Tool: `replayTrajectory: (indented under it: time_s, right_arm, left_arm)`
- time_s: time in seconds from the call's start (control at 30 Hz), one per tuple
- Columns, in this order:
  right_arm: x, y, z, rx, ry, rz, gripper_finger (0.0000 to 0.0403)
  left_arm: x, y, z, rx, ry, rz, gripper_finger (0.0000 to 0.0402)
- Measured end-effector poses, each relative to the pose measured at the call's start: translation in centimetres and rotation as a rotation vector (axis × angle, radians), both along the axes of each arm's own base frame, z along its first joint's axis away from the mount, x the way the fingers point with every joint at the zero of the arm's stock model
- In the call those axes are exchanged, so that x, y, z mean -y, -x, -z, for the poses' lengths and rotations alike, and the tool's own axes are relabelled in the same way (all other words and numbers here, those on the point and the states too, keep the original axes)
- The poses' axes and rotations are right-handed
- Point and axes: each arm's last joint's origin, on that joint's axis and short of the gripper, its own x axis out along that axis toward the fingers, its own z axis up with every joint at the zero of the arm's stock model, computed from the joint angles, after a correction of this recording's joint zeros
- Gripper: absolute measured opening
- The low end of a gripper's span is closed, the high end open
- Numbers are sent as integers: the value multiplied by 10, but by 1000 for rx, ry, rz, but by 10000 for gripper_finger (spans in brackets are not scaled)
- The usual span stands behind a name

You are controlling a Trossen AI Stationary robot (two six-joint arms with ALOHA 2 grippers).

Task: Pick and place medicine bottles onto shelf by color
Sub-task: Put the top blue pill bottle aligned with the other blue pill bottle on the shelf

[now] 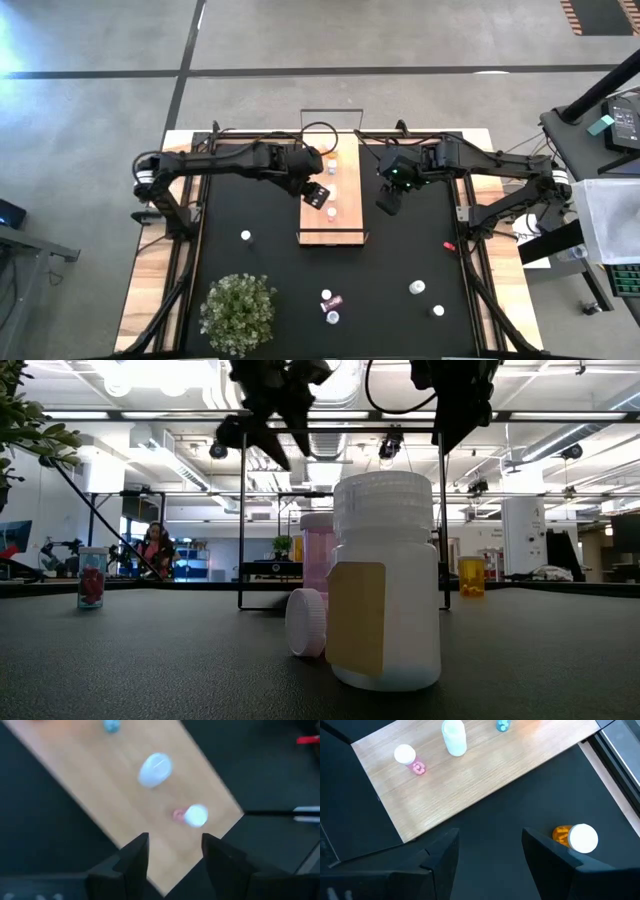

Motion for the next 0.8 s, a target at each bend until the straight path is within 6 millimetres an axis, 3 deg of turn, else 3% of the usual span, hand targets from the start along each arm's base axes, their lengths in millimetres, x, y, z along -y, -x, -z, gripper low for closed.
replayTrajectory:
  time_s: [0.17,0.37,0.6,0.8]
  right_arm:
    - [1,-3,-2,39,5,11,206]
    - [3,-7,-5,87,55,34,206]
    - [3,-8,-5,99,57,33,206]
    - [3,-8,-5,99,57,33,206]
  left_arm:
    - [6,24,-4,-139,12,5,213]
    - [19,42,16,-338,43,-18,239]
    - [39,72,29,-340,97,-137,241]
    - [55,98,59,-322,158,-245,241]
